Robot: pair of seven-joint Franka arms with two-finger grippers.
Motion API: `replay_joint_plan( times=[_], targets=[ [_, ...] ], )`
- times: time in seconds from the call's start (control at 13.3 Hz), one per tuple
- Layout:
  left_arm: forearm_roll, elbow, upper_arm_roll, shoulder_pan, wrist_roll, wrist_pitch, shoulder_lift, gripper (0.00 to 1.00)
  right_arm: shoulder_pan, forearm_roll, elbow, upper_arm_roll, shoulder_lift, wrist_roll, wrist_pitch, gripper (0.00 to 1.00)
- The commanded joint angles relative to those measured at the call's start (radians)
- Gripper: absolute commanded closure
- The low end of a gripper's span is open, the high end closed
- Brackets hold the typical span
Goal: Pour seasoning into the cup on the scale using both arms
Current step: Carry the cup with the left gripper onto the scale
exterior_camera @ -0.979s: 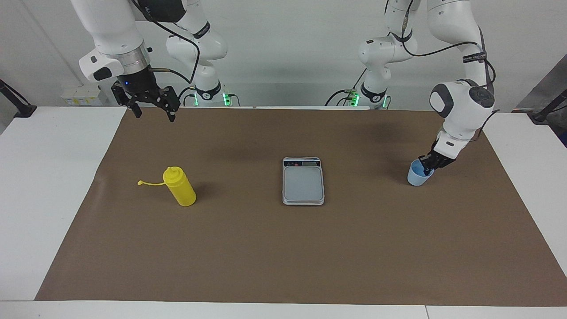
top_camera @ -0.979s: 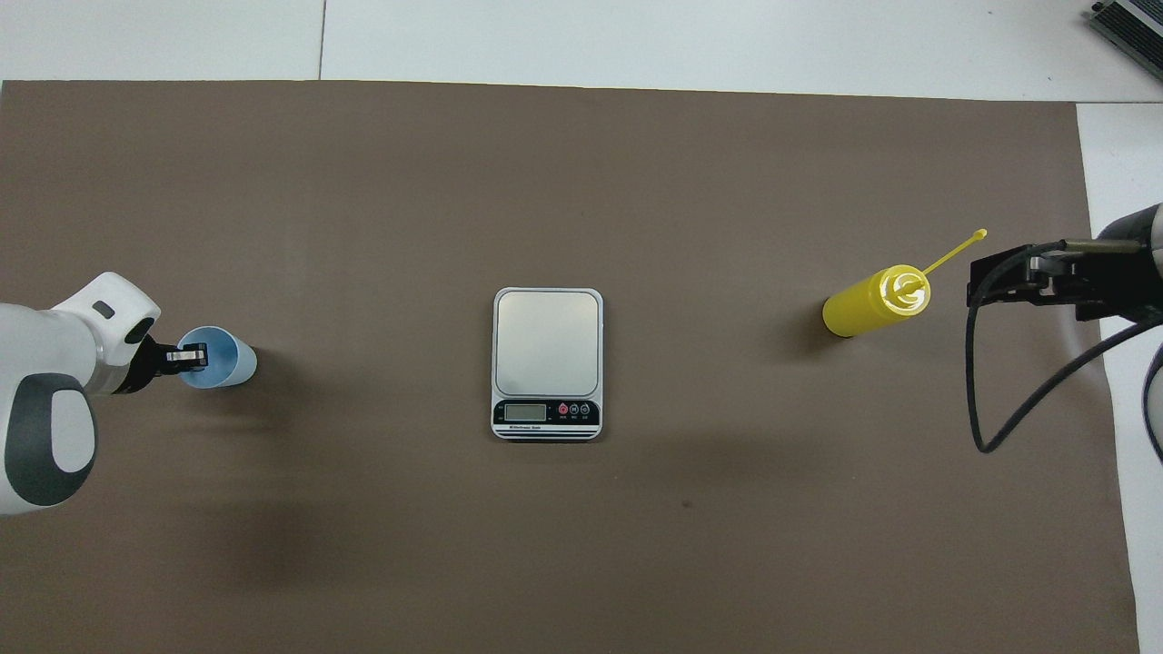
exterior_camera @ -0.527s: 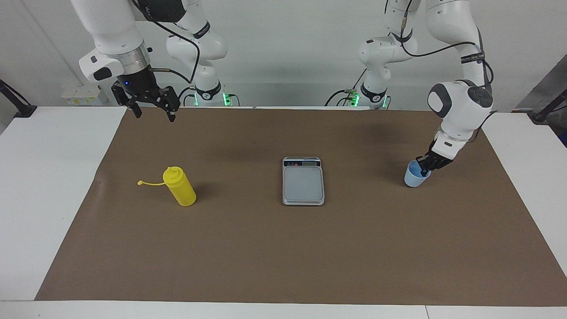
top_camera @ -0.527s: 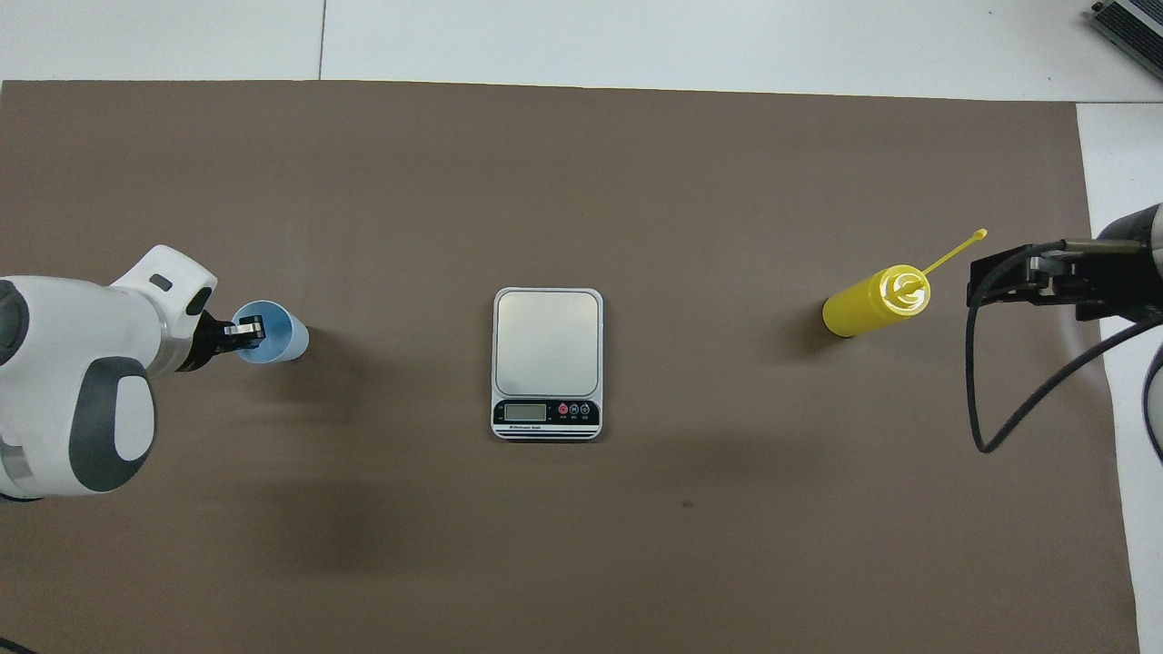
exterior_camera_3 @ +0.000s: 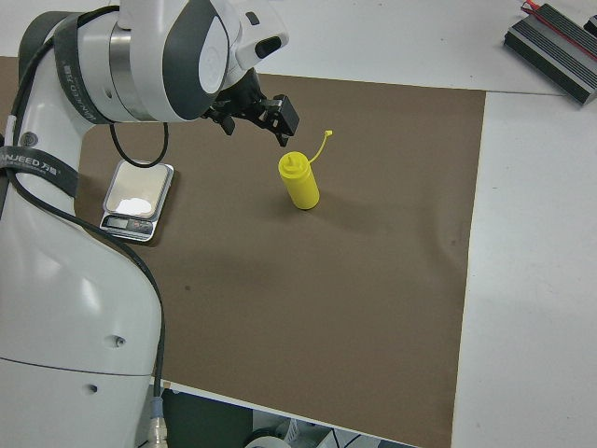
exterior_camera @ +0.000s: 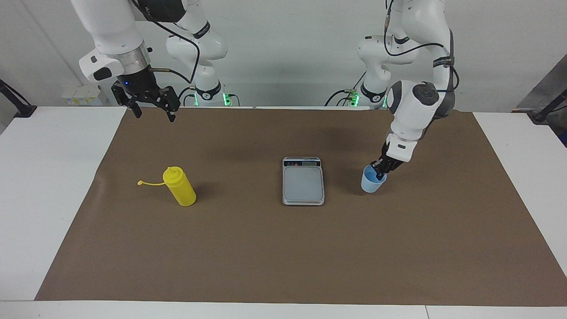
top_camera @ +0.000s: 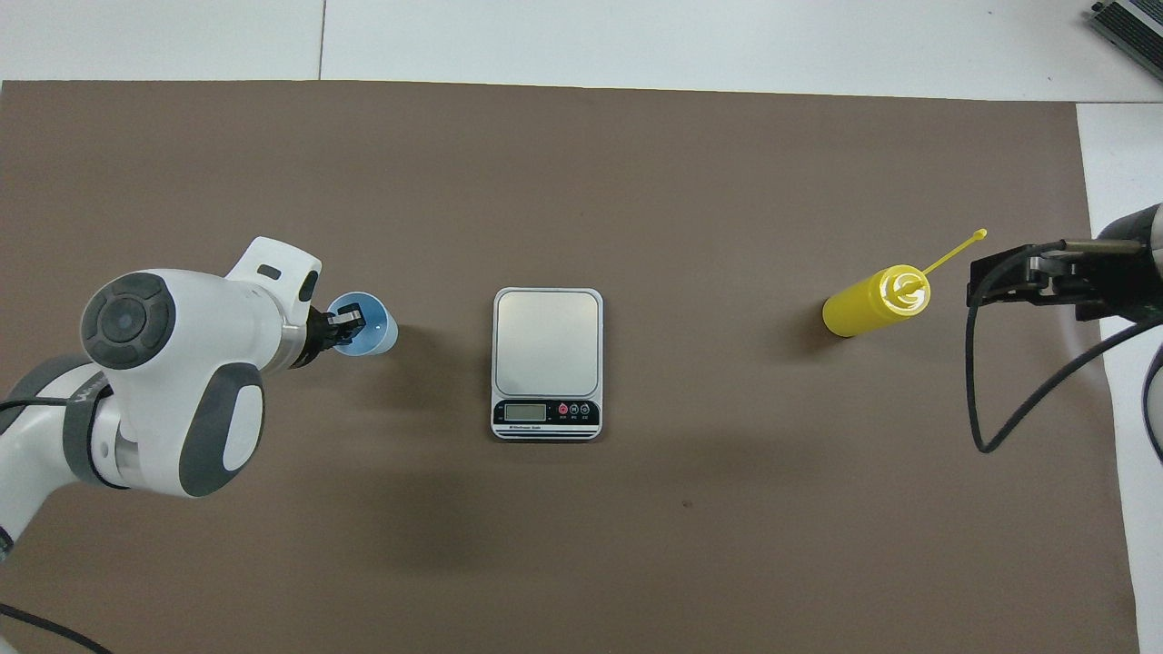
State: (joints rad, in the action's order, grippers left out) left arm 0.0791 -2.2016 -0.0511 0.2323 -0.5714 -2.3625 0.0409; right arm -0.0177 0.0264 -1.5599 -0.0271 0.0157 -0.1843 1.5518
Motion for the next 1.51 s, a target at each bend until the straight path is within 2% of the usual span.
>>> replay_joint_plan(
  times=[0.0,0.45,0.75,1.43],
  targets=[
    [0.002,0.112,0.016,0.062,-0.126,0.109,0.039,1.0,0.002,-0.013,-0.009,0.007,0.012,0.022,-0.007,0.0],
    [0.007,0.275,0.011,0.157,-0.329,0.184,0.093,1.0,0.002,-0.013,-0.009,0.007,0.012,0.02,-0.007,0.0],
    [0.008,0.391,0.011,0.219,-0.435,0.213,0.178,1.0,0.004,-0.013,-0.009,0.007,0.012,0.02,-0.009,0.0],
    [-0.002,0.404,0.013,0.347,-0.577,0.212,0.24,1.0,0.002,-0.013,-0.009,0.007,0.013,0.02,-0.009,0.0]
  ],
)
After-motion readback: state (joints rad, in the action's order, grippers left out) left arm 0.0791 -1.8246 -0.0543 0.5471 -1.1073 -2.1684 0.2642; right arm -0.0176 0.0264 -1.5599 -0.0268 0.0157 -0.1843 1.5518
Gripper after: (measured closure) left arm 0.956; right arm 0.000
